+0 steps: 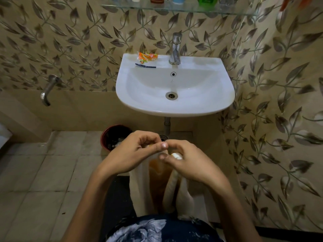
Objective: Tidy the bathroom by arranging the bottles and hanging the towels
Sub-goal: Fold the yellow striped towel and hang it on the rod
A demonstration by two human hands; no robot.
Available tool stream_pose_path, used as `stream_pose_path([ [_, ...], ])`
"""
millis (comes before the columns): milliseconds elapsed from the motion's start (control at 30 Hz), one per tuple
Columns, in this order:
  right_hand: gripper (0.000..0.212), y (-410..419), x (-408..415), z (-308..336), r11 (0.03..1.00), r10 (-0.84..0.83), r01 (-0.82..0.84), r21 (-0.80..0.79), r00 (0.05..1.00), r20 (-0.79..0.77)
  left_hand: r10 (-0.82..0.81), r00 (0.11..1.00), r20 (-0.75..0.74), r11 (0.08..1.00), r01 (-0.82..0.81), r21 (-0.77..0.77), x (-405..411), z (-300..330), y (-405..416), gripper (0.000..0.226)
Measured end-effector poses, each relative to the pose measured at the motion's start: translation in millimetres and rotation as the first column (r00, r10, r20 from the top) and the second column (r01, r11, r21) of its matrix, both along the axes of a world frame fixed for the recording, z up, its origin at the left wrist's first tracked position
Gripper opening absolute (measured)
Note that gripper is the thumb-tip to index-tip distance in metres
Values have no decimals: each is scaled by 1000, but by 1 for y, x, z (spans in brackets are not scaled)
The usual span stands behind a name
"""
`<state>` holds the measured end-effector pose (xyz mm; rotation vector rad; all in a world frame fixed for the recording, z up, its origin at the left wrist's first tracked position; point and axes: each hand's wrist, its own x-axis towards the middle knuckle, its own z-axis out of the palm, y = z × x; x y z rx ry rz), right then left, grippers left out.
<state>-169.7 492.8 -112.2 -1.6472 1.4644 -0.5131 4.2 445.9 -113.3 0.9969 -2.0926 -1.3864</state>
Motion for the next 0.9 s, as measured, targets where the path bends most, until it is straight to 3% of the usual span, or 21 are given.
stream_pose_path([
  [200,15,-7,-22,2,997,-77,77,5,995,56,13,1000,20,997,-15,80,14,0,-2,32],
  [300,20,-7,-39,2,986,-166,166,-9,986,18,95,995,33,992,-97,85,26,-1,-7,44],
  [433,18,-6,-50,-3,970,-242,243,-3,967,-75,112,994,21,990,-113,86,30,0,-8,44],
  [567,4,-4,-37,-6,983,-181,182,7,979,-90,89,996,6,995,-90,33,23,0,-6,38],
  [700,20,-1,-9,0,998,-29,30,-48,1000,7,34,999,4,999,-34,16,14,0,-5,33],
  [900,5,-1,4,1,996,0,2,-93,1000,25,10,1000,-15,999,-9,41,9,0,-3,36],
])
